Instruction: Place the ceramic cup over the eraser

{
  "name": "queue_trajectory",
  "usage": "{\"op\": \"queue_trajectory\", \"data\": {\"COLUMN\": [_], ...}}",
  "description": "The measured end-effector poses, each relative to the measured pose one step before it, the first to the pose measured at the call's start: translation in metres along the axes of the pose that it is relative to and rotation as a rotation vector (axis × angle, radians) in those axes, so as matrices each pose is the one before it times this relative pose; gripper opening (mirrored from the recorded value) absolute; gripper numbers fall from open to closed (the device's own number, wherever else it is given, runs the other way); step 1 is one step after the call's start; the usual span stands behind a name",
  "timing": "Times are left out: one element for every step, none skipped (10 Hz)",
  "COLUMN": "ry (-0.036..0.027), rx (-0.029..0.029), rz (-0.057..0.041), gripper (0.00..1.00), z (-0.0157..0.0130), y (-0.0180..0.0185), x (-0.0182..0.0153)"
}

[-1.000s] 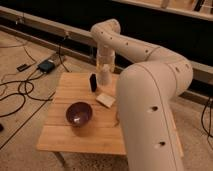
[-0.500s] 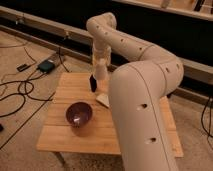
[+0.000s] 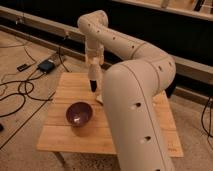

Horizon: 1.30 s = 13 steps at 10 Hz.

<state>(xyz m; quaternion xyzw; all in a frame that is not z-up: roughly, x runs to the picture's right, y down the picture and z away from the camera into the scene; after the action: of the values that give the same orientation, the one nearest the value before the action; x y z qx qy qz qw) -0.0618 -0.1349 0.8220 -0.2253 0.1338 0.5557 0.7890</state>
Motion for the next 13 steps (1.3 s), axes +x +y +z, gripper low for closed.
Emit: {"op": "queue_trajectory", "data": {"ry": [0.00789,0.00780,0.01092,0.00665,0.00956,0.00831,0.00788,0.00601,0.01081,0.01316,0.00729,0.00688,0.00400], "rx": [0.00129,0.00240,0.00493,0.00316,0.00506,0.00196,-0.00355,-0.00629,-0.00857,-0.01060,-0.00789,-0.00900,-0.01197], "rz": [-0.01174,-0.00880,-0.00632,-0.00288,-0.00206,-0.00115,-0.00101,-0.00049,-0.00110,0.00077,0.00096,-0.00065,-0.00213], "gripper": [0.00,0.00,0.00,0.00,0.00,0.00,0.00,0.00,0.00,0.00,0.00,0.00,0.00], "z": [0.00386,0.00394,0.00649,0.00443,0.00682,0.00722,0.00821,0.00613,0.01137,0.01207,0.00657,0.00650,0.00553], "y": [0.00464,0.00280,0.00058,-0.00039,-0.00216,-0.00280,-0.00195,-0.00050,-0.00120,-0.00125,-0.00069,0.00041,0.00202], "x": [0.00037,0.00014,0.00033,-0.00008,0.00014,0.00005,0.00018,0.00079,0.00211,0.00335,0.00192,0.00185,0.00138]}}
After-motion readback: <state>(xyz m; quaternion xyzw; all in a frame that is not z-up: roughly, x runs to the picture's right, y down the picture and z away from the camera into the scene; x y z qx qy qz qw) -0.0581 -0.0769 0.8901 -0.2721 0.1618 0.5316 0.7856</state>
